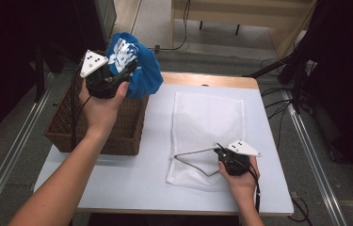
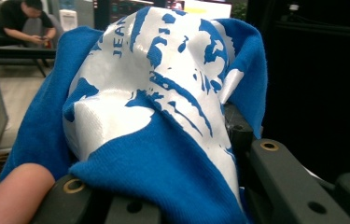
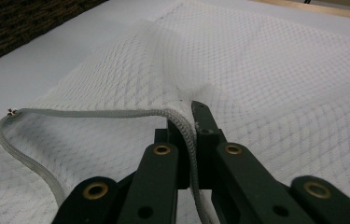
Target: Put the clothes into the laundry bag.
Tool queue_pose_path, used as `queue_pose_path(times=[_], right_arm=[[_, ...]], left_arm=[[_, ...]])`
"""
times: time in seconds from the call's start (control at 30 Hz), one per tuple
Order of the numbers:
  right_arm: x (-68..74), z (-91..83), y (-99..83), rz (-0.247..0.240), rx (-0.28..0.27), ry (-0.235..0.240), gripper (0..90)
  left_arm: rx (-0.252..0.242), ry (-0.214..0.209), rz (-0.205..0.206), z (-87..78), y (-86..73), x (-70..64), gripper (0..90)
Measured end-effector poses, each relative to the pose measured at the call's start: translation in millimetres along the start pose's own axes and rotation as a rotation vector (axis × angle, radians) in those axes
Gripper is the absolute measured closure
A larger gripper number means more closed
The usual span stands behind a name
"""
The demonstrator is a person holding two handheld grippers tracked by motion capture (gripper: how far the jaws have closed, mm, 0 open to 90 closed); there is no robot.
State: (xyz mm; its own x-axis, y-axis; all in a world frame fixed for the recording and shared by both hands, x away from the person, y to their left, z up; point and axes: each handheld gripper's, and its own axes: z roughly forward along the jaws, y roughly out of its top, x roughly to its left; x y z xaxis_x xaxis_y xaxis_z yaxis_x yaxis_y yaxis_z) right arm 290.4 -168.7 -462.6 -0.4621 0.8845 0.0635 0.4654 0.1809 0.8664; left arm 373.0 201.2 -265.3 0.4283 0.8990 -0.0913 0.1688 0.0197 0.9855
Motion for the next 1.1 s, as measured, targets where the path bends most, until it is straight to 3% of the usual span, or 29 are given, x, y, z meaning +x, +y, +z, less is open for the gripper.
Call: queue_pose_path(times=[0.27, 0.67, 1.0, 1.1], right_arm=[[-1.3, 0.1, -0.2, 0.006, -0.004, 0.0, 90.0], [-4.2, -2.0, 1.1, 0.023, -0.014, 0.009, 90.0], [-5.1, -2.6, 3.5, 0.046, -0.026, 0.025, 90.0], [-6.4, -2.5, 3.7, 0.059, -0.023, 0.029, 90.0]], left_arm=[[0.008, -0.08, 0.016, 3.3, -8.3, -28.1, 75.2], [0.028, -0.224, -0.012, -3.0, -32.6, -69.0, 75.2], [0.073, -0.297, -0.038, -9.5, -60.0, -83.9, 75.2], [0.089, -0.34, -0.042, -17.8, -70.5, -89.6, 75.2]])
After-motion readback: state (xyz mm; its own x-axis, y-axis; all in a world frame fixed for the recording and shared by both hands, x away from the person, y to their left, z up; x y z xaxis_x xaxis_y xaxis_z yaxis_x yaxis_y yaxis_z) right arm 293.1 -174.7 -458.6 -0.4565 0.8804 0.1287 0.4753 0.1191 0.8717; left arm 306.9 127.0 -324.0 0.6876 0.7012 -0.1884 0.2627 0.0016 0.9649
